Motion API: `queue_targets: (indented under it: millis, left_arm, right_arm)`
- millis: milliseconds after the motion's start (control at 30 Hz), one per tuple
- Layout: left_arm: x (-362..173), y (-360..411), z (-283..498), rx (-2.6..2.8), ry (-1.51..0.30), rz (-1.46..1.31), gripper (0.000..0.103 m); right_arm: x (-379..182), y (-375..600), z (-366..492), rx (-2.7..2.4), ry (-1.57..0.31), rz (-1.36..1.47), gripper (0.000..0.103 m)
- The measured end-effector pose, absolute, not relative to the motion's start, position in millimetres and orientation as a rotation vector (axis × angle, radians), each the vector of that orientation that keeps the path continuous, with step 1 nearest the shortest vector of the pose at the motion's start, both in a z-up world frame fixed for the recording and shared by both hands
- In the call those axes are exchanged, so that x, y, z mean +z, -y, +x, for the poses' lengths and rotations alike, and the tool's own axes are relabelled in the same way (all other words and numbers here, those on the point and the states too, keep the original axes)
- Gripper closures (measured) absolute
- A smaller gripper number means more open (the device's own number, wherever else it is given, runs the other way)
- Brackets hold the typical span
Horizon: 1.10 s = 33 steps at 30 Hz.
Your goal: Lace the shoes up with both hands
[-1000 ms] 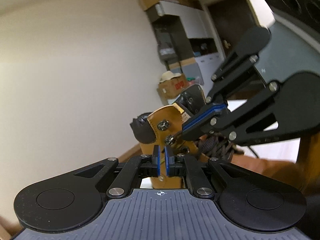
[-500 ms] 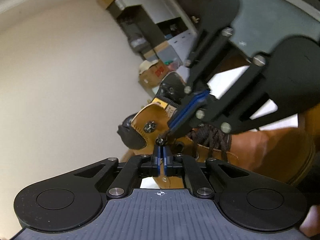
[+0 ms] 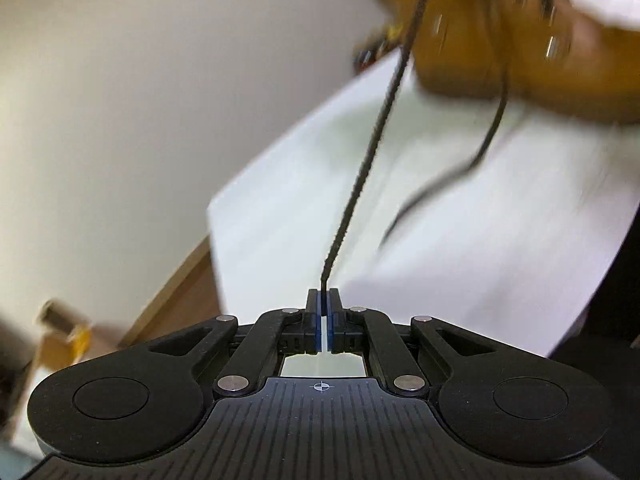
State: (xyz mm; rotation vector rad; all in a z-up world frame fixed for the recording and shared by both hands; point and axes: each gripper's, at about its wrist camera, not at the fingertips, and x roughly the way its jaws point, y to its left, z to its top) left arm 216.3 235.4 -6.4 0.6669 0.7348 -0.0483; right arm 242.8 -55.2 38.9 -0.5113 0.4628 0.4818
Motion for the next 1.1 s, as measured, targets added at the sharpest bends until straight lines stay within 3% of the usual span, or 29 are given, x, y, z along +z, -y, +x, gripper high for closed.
queue_targets:
  millis: [433,833,1033,1067,1100]
  left_arm:
    - [13,-292,220,0.191,-0.739,0.56,0.101]
    - [15,-305,191,0.111,-0.717,0.538,0.101]
    - [8,-315,179,0.081,-0.718,0.532,0.1]
    - [8,-317,178,0.081,-0.722,0.534,0.1]
    - [9,-319,176,0.081,-0.726,0.534,0.099]
  right_arm:
    - [42,19,233,0.666,-0.424,-0.475,0.089]
    - [8,-44,287,0.665,-0.709,-0.168,0.08]
    - [3,-46,298,0.66,-0.677,-0.04,0.09]
    - [4,-43,298,0.676,-0.675,-0.01,0.099]
    - [6,-38,297,0.702,-0.677,0.021,0.099]
